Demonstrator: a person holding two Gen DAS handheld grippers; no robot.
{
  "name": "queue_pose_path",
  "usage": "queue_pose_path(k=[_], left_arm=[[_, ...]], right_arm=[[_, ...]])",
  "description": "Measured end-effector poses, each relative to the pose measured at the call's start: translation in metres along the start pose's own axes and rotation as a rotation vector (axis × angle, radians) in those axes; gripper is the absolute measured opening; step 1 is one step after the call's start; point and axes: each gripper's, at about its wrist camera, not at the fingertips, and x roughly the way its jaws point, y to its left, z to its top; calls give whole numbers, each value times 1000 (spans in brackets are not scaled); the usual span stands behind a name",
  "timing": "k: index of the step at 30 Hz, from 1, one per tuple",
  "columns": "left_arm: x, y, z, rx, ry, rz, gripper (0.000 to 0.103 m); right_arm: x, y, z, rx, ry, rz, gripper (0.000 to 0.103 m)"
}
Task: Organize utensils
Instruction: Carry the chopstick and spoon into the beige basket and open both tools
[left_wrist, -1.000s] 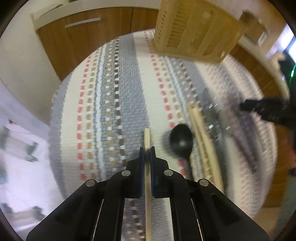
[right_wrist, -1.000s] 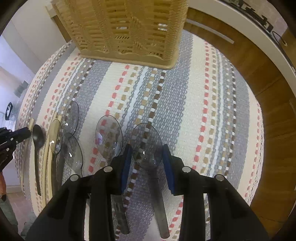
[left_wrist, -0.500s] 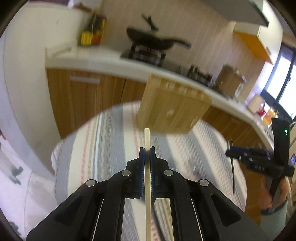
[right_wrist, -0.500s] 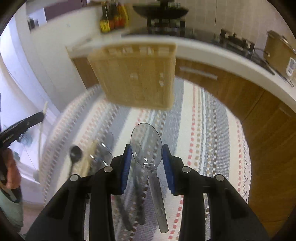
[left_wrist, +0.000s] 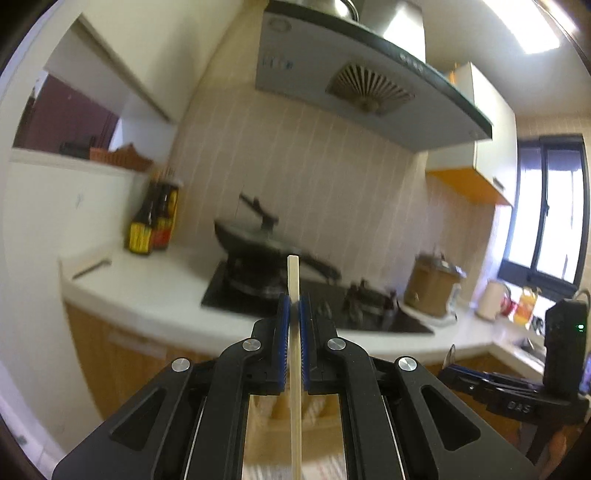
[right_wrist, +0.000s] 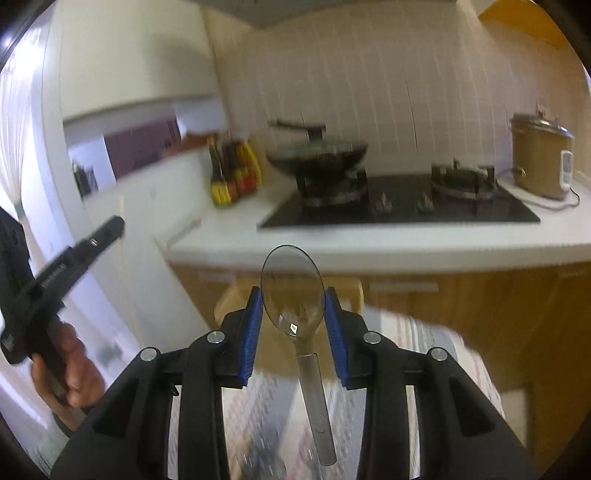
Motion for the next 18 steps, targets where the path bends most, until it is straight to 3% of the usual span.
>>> queue_pose_path(k=[7,12,18], left_arm=[[70,14,7,-17,-41,22,3],[101,38,-5,-93,-44,12,3],[113,40,-32,-73,-34,45,3]], right_arm=[[56,-15,43,48,-130,10,31],[98,-37,40,80,-156,-5,31],[120,-44,14,50,-150,-32,31]])
